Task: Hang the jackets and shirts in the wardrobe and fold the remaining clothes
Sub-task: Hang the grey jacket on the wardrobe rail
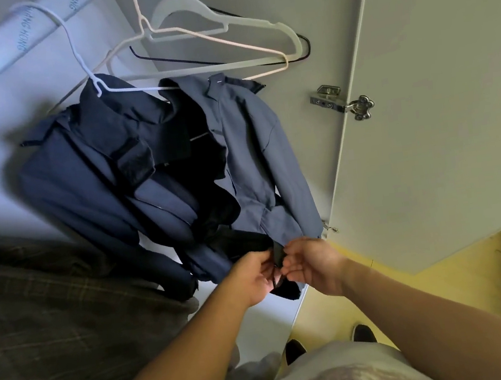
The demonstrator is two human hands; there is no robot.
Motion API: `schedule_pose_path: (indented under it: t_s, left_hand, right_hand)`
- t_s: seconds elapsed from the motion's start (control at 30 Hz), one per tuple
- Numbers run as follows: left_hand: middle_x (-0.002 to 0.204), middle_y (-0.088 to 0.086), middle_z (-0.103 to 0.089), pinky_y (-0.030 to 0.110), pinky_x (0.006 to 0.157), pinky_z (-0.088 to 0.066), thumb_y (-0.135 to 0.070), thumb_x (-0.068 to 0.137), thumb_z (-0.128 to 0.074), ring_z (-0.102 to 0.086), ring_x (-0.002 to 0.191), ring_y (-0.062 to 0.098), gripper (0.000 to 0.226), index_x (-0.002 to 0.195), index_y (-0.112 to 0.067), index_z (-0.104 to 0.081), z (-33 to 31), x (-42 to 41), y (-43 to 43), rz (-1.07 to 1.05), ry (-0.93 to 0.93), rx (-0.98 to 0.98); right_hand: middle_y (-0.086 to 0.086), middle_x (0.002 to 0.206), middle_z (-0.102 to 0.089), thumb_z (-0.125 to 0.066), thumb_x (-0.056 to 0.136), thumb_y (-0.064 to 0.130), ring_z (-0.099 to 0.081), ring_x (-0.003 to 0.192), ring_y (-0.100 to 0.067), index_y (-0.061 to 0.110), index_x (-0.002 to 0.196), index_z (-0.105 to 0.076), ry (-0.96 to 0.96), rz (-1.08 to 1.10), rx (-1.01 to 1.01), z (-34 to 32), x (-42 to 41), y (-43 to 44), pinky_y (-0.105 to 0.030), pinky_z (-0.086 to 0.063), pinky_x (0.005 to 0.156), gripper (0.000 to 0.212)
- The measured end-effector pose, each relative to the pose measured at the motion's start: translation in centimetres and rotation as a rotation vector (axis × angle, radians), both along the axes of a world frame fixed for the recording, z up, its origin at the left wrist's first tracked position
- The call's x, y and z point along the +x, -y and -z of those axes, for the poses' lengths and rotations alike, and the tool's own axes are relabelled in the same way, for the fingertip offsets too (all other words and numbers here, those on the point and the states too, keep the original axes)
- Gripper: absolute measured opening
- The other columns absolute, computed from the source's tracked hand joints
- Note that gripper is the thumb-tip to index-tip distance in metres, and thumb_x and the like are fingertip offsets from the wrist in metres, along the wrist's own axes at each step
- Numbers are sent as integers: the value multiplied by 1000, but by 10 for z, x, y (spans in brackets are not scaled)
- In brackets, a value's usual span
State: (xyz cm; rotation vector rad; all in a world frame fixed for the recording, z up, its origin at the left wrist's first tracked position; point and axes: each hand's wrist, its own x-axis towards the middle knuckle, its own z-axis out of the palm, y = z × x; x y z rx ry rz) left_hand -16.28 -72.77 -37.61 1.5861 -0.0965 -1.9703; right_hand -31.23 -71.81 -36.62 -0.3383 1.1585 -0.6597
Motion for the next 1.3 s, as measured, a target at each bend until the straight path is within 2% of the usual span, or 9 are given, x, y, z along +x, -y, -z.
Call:
schedule_pose_path:
  t_s: [0.13,0.27,0.4,0.53,0.77,0.87,0.97,1.17,1.3]
  left_hand:
    - [82,7,-70,24,76,-51,-14,99,-62,-66,75,15,11,93,-7,-69,2,-3,-4,80,-40,9]
    - [90,10,-72,32,101,-45,-11,96,-61,-64,88,19,11,98,-6,-71,1,-2,-5,169,-41,-6]
    - [84,10,-75,29,83,-51,-8,97,-58,-66,87,20,15,94,-6,-73,1,-1,-2,219,-30,-24]
    - [89,9,-77,29,85,-52,-7,97,-58,-68,88,21,25,87,-8,-80,2,1,-1,254,-23,-35]
    - [90,10,-76,28,70,-58,6,100,-53,-72,89,20,19,100,-4,-69,0,-3,0,202,80,-133]
    - [96,14,-74,27,68,-59,6,98,-55,-73,88,22,16,105,-1,-67,1,-2,1,222,157,-139]
    - [87,10,-76,27,68,-58,3,96,-59,-73,80,18,13,98,-4,-69,5,-3,2,257,218,-124]
    - [92,7,-79,29,78,-55,-7,93,-68,-73,88,19,10,102,-7,-73,14,5,6,290,183,-104]
    - [97,7,-79,32,86,-52,-11,93,-70,-72,96,21,14,106,-8,-72,21,8,7,406,192,-122]
  right_hand:
    - [-10,59,-47,-44,97,12,-47,51,-21,10,66,-50,14,-95,20,-1,-1,-5,-30,-42,54,32]
    - [-9,59,-44,-52,96,19,-44,51,-20,12,64,-47,23,-155,9,2,-7,-9,-29,-39,52,33]
    - [-8,61,-50,-69,88,5,-51,55,-20,13,85,-54,-11,-225,-76,5,-12,-10,-29,-42,53,17]
    - [-9,70,-61,-72,92,9,-62,65,-20,10,108,-57,-49,-279,-113,11,-16,-12,-29,-48,58,22]
    - [-7,76,-69,-86,79,38,-65,66,-21,10,92,-68,-307,-249,65,19,-17,-11,-28,-51,57,36]
    - [-11,95,-74,-77,85,48,-68,80,-25,8,98,-68,-275,-303,150,22,-13,-15,-31,-49,66,43]
    - [-10,103,-77,-66,96,38,-72,101,-27,8,110,-70,-166,-252,143,24,-7,-18,-34,-50,79,33]
    - [-10,82,-73,-58,103,19,-69,70,-23,7,111,-61,-107,-182,87,23,-6,-18,-32,-52,63,15]
    - [-14,78,-69,-63,100,18,-39,50,-15,8,104,-59,-201,-195,41,25,-8,-23,-27,-34,49,12]
